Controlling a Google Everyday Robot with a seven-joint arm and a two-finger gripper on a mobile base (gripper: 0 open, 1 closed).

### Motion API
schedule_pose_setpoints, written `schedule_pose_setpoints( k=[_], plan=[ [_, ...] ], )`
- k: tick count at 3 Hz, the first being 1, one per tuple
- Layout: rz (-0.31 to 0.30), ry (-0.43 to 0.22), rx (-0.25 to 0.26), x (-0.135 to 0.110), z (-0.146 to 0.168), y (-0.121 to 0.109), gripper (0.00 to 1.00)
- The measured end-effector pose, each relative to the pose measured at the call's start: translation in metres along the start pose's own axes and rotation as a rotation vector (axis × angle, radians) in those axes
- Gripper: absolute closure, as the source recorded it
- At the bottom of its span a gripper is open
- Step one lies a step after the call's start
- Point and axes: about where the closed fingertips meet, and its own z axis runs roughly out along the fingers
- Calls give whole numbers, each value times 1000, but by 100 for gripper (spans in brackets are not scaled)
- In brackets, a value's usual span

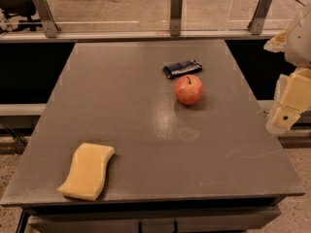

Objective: Move apple near sponge

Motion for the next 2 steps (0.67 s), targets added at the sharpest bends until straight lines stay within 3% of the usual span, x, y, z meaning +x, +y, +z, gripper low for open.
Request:
schedule_pose_setpoints(
  k=[2],
  plan=[
    [1,-13,-5,-3,3,-2,0]
  ],
)
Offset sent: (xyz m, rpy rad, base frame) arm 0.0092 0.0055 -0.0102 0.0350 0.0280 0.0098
